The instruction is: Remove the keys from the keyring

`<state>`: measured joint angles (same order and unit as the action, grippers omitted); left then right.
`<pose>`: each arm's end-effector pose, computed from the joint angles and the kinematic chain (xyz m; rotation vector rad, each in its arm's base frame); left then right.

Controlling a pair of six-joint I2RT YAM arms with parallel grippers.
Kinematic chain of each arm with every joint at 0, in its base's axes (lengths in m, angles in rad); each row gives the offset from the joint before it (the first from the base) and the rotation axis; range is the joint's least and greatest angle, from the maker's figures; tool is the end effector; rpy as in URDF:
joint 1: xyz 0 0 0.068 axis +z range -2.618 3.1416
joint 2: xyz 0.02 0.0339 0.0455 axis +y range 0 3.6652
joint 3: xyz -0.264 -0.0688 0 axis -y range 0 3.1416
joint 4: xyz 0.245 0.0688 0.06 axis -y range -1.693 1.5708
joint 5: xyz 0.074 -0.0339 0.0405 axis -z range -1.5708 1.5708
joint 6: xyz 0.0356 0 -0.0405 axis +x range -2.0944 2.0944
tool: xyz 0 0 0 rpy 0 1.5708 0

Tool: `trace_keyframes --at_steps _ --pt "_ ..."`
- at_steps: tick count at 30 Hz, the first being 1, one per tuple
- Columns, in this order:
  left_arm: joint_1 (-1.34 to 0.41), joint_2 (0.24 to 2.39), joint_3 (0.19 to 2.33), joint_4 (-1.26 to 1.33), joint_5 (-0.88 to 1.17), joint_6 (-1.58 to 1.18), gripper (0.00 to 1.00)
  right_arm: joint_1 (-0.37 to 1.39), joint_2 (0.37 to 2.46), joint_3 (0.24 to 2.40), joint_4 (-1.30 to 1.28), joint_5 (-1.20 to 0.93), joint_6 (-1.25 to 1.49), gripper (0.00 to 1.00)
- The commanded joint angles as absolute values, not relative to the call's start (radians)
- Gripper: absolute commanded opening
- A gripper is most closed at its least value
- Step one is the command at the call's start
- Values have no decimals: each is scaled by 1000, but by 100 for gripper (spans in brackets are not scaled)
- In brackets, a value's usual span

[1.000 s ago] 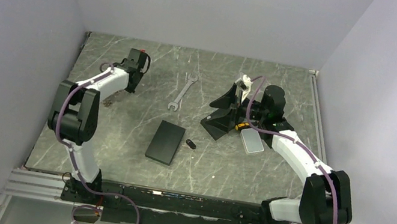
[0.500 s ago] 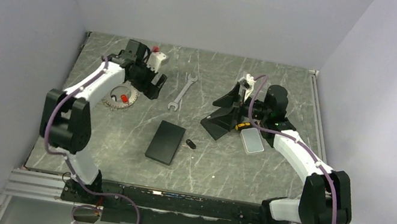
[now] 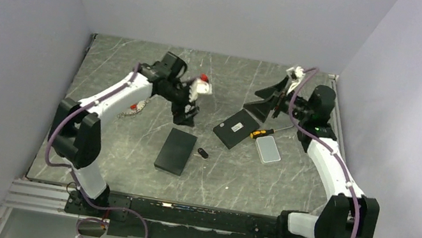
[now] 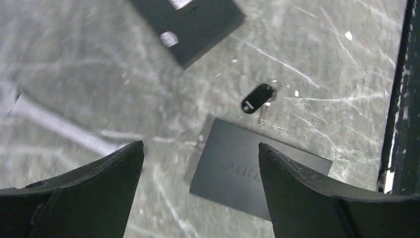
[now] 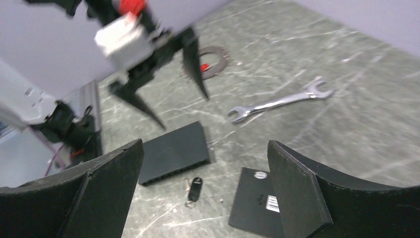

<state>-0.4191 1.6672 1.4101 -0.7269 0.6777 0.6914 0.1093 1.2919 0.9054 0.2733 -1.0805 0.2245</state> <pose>0.3142 -0.1644 0.2873 1.4704 1.8894 -0.7337 0.2819 0.0625 0.3203 -0.7381 1.5926 1.1448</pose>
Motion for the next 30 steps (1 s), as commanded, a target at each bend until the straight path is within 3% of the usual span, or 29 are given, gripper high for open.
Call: trace_keyframes --at_steps 1,8,13,27,30 --pt "-506 1732 1380 -768 731 941 87 42 1210 951 182 -982 208 100" --pt "-625 1818 1348 -687 735 1030 69 -56 1182 933 184 -943 196 100" --pt "-714 1884 1335 -682 691 1113 61 -57 1176 913 194 -937 187 100" --pt "-771 1996 1354 -722 657 1193 53 -57 1186 900 204 -964 193 100" --pt "-779 2005 1353 -724 649 1195 47 -57 1188 899 205 -968 194 100"
